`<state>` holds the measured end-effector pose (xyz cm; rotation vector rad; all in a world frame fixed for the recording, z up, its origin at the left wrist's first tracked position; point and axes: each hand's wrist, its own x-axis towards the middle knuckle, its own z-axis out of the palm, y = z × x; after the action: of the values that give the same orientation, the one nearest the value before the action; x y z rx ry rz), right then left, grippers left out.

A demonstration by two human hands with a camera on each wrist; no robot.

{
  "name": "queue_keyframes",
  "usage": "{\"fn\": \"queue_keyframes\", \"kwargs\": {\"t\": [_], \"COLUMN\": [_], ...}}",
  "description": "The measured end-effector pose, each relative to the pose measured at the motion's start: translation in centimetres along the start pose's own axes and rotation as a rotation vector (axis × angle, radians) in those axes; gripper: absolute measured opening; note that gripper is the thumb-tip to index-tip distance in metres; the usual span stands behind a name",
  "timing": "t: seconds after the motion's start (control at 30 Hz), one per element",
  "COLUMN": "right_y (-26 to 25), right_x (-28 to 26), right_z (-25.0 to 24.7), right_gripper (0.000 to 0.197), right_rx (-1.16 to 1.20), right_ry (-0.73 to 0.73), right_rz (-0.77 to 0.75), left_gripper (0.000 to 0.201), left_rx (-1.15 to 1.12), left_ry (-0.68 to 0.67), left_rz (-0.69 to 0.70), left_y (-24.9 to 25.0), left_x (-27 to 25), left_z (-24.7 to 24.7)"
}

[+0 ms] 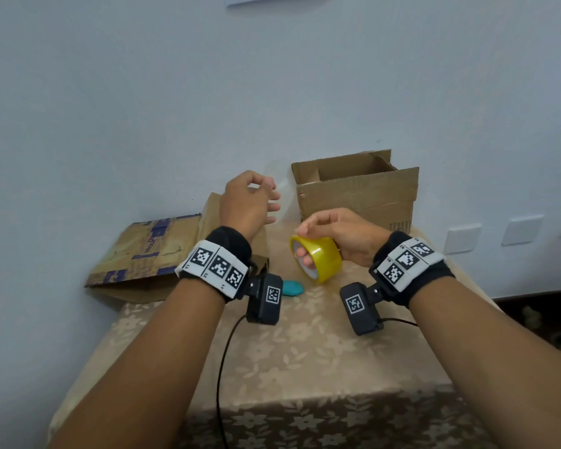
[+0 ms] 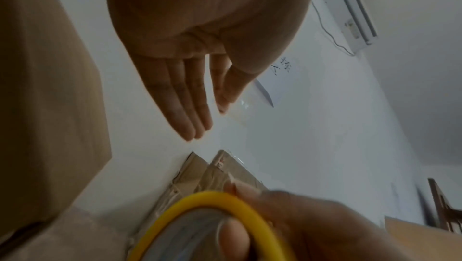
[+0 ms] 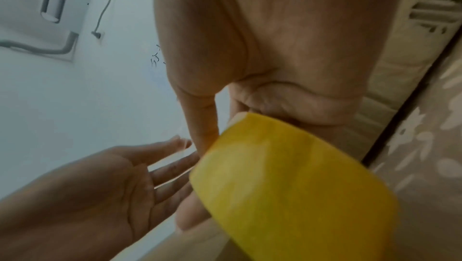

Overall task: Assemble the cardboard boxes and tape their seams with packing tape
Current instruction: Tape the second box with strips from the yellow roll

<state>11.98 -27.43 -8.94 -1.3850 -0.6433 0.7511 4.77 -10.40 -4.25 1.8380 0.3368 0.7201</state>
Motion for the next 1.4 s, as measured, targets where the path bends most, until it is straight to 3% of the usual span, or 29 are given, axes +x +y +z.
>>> {"fn": "queue_keyframes", "kwargs": {"t": [0.07, 0.23, 0.3, 0.47, 0.73, 0.93, 1.13, 1.23, 1.4], "right_y": [-0.4, -1.3, -1.5, -1.5, -1.0, -0.3, -0.5, -0.6, -0.6], "right_x": [0.2, 0.2, 0.2, 0.1, 0.7, 1.1, 1.1, 1.0, 1.0], "right_z": [0.1, 0.2, 0.3, 0.5, 1.1, 1.3, 1.3, 1.0, 0.9], "right_gripper": [0.011, 0.022, 0.034, 0.043, 0.037, 0.038, 0.046, 0.046, 0.043], "right_rx": [0.032, 0.068, 0.044, -0.015, -0.030, -0.059, -0.090, -0.104, -0.126], "right_ry": [0.015, 0.014, -0.001, -0.007, 0.017, 0.044, 0.093, 0.091, 0.082], "right_rz": [-0.041, -0.091, -0.095, -0.113, -0.086, -0.056, -0.034, -0.035, -0.052], "left_gripper": [0.021, 0.089, 0.097, 0.091, 0.070, 0.054, 0.061, 0.055, 0.064], "left_rx": [0.127, 0.235, 0.237, 0.350, 0.553, 0.832, 1.000, 0.931, 0.617], "left_ry": [-0.047, -0.184, -0.178, -0.056, 0.086, 0.110, 0.074, 0.042, 0.037], "left_rz": [0.061, 0.083, 0.099, 0.164, 0.289, 0.394, 0.481, 0.515, 0.380], "left_y": [-0.4, -0.9, -1.0, -1.1, -0.9, -1.0, -1.2, -1.2, -1.3], "left_x": [0.2, 0.2, 0.0, 0.0, -0.8, -1.4, -1.8, -1.8, -1.7], "left_z": [0.1, 1.1, 1.2, 1.2, 1.5, 2.2, 2.5, 2.4, 2.4]}}
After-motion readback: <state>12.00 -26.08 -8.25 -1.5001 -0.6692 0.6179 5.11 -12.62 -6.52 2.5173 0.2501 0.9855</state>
